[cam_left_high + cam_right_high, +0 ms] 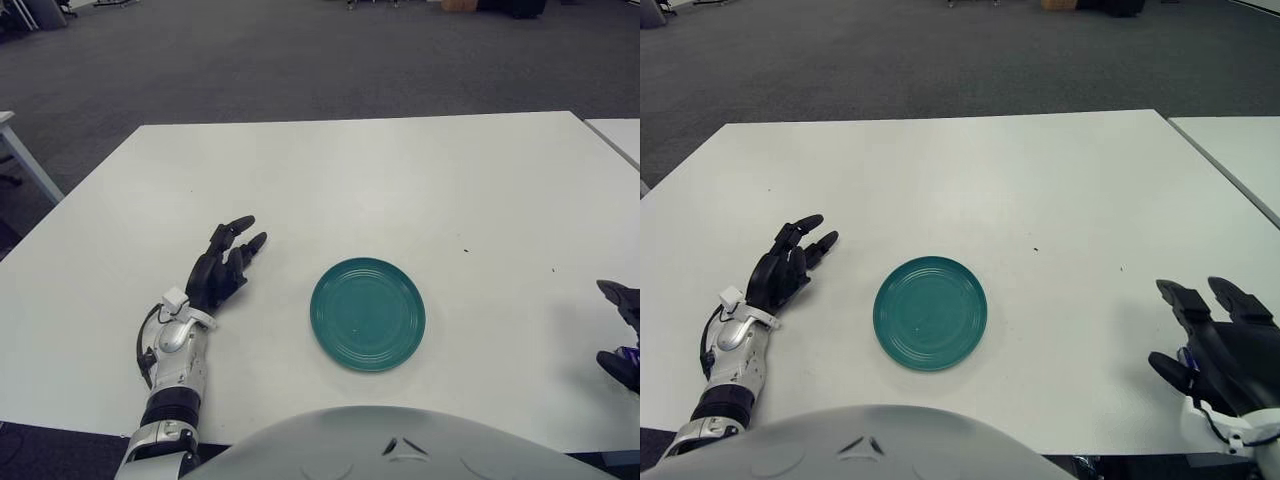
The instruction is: Put the gum into the plate.
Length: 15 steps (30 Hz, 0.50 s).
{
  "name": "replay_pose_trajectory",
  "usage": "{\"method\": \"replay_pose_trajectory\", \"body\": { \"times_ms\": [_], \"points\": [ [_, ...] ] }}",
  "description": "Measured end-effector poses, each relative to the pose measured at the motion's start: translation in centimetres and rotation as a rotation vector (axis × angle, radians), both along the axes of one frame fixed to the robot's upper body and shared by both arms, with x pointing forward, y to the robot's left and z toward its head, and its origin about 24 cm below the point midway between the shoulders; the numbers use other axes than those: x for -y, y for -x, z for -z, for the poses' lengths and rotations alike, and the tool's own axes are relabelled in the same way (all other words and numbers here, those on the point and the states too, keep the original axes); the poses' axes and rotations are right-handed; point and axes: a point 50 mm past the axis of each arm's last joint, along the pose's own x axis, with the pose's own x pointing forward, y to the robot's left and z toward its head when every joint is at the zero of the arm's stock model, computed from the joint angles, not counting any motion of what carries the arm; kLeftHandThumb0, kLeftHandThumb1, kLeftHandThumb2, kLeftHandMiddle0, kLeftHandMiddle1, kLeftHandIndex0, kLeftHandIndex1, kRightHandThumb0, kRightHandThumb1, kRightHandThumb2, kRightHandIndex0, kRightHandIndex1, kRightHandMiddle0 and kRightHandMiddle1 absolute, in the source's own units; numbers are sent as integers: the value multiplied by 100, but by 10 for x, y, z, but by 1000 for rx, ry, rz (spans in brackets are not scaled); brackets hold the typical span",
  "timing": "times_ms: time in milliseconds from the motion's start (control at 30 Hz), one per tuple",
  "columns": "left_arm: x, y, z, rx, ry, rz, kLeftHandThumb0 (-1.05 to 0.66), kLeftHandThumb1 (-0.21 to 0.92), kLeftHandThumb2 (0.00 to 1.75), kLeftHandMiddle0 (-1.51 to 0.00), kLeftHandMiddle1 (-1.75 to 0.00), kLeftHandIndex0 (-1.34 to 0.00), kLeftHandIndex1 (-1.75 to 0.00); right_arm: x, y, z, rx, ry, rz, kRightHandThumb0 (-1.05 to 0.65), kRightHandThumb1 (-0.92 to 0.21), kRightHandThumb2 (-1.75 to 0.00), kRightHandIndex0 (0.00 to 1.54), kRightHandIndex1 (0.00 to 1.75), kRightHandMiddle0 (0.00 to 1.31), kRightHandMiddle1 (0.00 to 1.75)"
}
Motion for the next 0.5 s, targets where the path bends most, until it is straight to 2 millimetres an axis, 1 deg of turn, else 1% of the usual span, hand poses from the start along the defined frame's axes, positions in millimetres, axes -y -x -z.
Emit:
{"method": "replay_pose_trajectory", "body": {
  "times_ms": [300,500],
  "points": [
    [-5,0,0,-2,-4,-7,-88,92,81,-54,-3,0,-84,20,18,21,-63,-16,127,-100,-92,-90,11,1,0,31],
    [-6,0,0,-6,0,-7,-88,92,81,-54,-3,0,-84,24,24,31,-74,-29,180,-100,-92,-89,12,1,0,32]
  ]
}}
